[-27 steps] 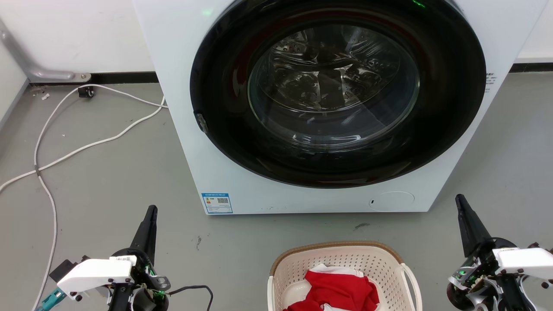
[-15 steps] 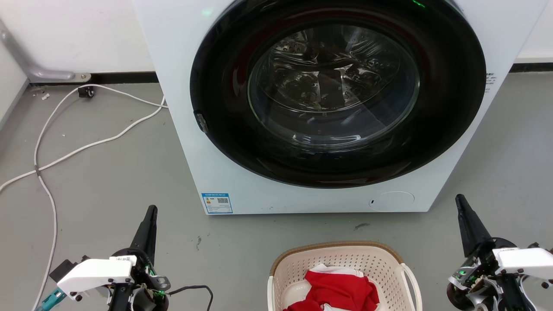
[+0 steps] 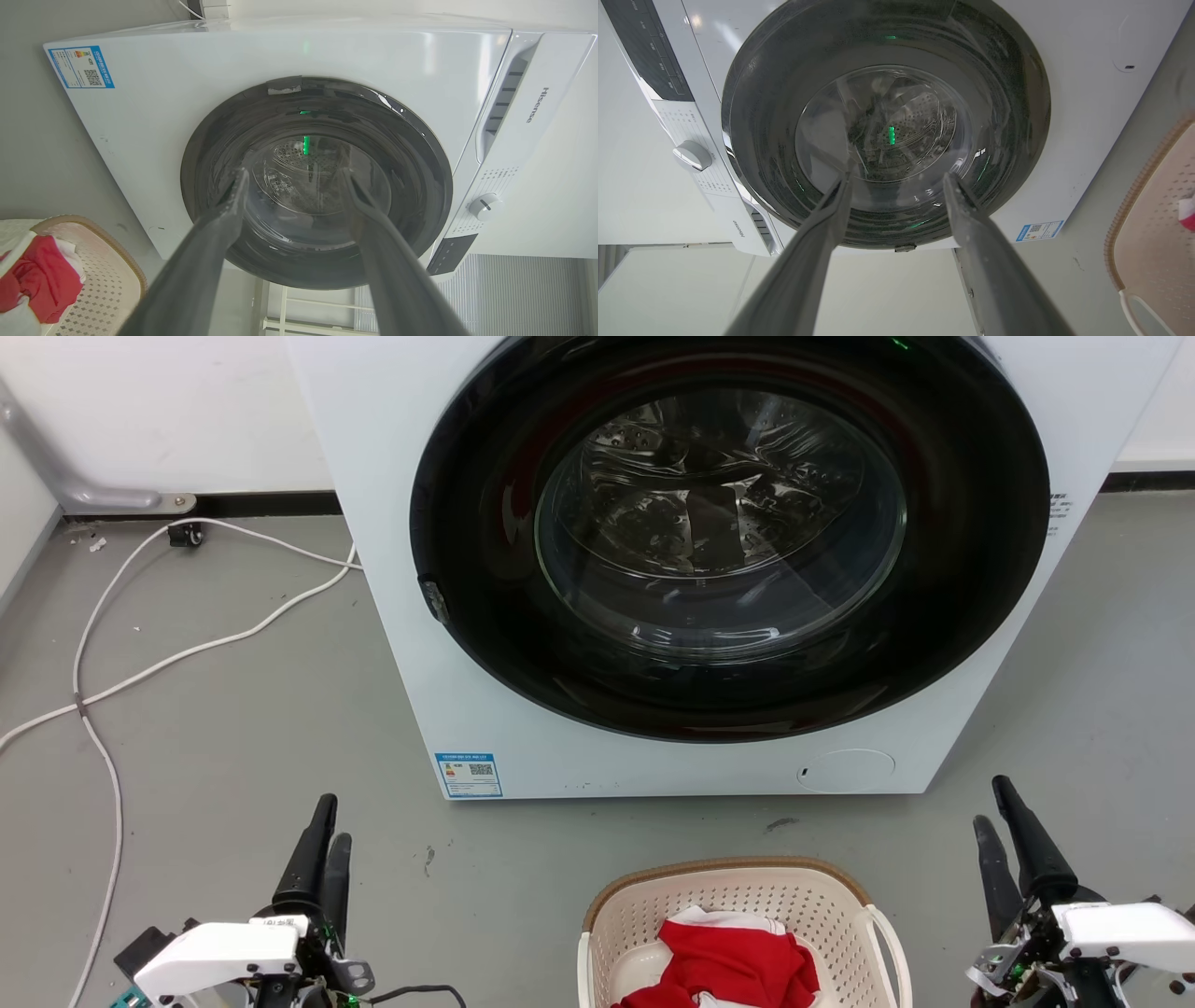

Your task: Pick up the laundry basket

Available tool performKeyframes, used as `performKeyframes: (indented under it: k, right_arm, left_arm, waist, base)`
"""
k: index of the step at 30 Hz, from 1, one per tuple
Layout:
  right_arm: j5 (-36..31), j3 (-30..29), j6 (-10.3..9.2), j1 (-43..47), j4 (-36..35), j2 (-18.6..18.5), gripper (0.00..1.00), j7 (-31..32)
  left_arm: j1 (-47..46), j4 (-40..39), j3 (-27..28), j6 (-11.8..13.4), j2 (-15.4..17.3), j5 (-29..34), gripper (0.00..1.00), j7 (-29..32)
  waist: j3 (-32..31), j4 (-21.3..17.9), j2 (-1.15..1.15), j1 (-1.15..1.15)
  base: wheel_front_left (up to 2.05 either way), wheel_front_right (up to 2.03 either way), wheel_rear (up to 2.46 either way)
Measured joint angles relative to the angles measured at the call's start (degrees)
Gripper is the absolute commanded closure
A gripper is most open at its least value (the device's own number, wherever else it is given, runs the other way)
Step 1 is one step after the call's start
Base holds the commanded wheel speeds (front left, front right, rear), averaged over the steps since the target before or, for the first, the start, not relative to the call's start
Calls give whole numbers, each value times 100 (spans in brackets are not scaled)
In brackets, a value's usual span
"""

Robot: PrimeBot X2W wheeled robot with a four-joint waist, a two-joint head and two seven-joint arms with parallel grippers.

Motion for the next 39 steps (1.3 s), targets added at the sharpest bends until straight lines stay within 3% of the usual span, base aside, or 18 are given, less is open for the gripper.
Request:
performKeyframes:
  k: [5, 27, 39]
  right_arm:
    - [-572, -10, 0, 5, -156, 0, 0, -137]
    - [-3431, 254, 0, 276, -999, -1, 0, -667]
    - [-4662, 367, 0, 400, -1254, -2, 0, -906]
  left_arm:
    - [0, -103, 0, 1, 1, 417, 0, -137]
    - [62, -711, -491, 602, 4, 2958, 0, -665]
    - [113, -872, -715, 748, 5, 4002, 0, -898]
  waist:
    - [3, 0, 0, 0]
    - [22, -2, 0, 0]
    - [28, -5, 0, 0]
  base:
    - [0, 0, 0]
    - [0, 0, 0]
    - [0, 0, 0]
